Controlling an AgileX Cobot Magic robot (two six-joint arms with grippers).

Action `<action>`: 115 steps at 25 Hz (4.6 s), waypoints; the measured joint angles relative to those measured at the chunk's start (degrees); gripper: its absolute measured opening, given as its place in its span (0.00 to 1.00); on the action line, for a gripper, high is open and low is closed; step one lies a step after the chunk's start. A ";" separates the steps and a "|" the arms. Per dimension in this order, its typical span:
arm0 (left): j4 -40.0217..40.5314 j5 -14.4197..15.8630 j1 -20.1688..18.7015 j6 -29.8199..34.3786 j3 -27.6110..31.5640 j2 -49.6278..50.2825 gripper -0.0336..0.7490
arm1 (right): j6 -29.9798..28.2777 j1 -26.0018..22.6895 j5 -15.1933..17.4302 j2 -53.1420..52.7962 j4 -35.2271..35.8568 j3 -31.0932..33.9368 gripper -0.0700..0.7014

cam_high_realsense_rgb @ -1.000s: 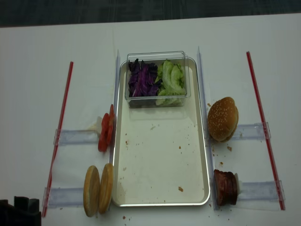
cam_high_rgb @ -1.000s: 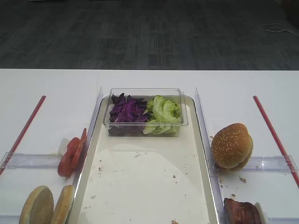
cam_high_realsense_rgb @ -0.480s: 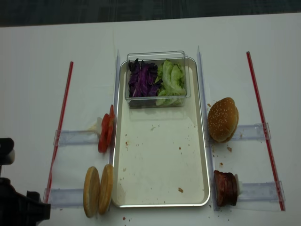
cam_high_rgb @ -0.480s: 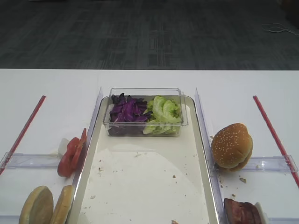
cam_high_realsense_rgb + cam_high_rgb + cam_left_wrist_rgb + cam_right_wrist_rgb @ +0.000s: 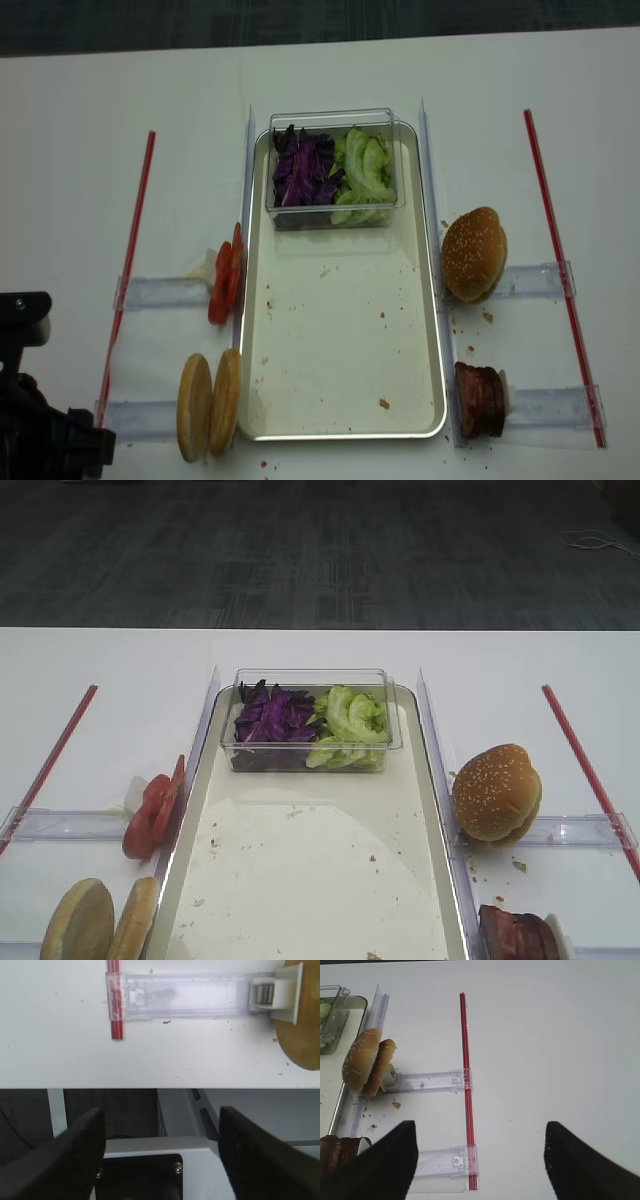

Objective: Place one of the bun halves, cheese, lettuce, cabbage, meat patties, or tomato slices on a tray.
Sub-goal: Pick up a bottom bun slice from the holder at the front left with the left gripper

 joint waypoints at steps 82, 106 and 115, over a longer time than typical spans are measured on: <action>-3.36 -14.97 -36.29 -19.20 -18.63 36.98 0.45 | 1.02 0.00 0.00 0.00 -0.49 0.00 0.78; 2.34 -11.71 -36.50 -23.57 -18.77 36.98 0.24 | 1.34 0.00 0.00 0.00 -0.62 0.00 0.78; 2.89 -7.17 -36.50 -23.57 -23.87 37.10 0.23 | 1.34 0.00 0.00 0.00 -0.62 0.00 0.78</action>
